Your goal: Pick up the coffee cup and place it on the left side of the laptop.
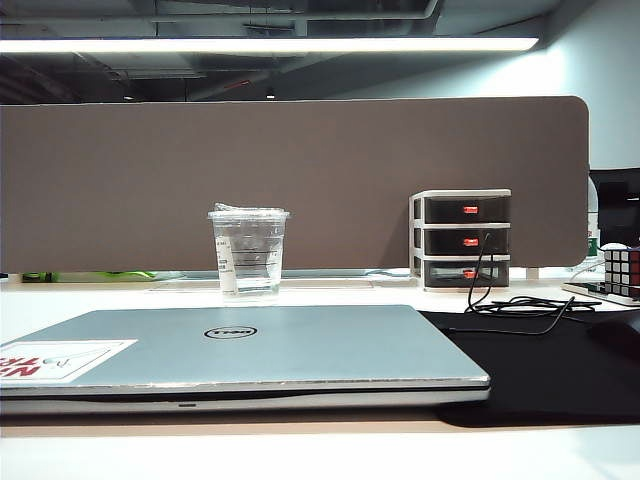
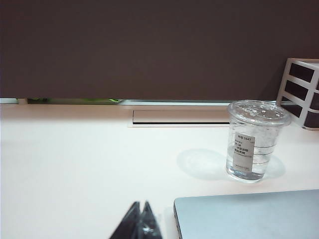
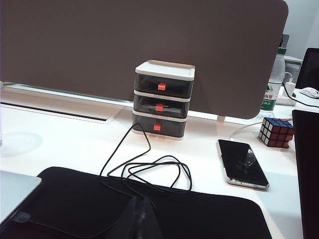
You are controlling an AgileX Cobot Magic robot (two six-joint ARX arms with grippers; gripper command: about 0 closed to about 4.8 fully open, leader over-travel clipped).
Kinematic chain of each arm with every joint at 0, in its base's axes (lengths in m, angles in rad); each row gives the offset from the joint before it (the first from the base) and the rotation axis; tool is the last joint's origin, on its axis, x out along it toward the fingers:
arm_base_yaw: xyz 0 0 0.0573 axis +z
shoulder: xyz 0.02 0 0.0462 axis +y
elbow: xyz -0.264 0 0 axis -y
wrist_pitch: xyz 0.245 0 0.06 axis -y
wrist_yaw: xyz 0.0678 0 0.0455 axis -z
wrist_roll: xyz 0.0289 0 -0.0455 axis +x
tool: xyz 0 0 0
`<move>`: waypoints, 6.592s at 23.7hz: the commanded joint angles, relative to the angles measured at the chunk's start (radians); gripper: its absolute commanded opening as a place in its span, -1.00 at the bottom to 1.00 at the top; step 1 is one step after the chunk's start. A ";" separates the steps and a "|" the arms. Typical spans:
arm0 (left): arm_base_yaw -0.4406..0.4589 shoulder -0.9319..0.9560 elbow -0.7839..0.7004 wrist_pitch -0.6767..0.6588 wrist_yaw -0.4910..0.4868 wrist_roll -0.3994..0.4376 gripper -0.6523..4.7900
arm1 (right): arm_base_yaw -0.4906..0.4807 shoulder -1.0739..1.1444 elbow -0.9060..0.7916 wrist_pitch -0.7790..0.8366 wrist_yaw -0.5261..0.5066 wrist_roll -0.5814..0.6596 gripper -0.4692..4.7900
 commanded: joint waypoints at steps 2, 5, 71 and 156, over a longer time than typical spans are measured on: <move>-0.003 0.000 0.001 0.009 0.001 0.003 -0.78 | 0.000 -0.002 -0.005 0.013 -0.001 -0.003 -0.82; -0.003 0.000 0.001 0.009 0.001 0.003 -0.78 | 0.000 -0.002 -0.005 0.013 -0.001 -0.003 -0.82; -0.008 1.474 0.475 0.859 0.459 -0.100 1.00 | 0.002 -0.002 -0.005 -0.116 -0.657 0.156 -0.82; -0.105 2.262 1.400 0.524 0.896 0.288 1.00 | 0.001 -0.002 -0.005 -0.123 -0.648 0.128 -0.83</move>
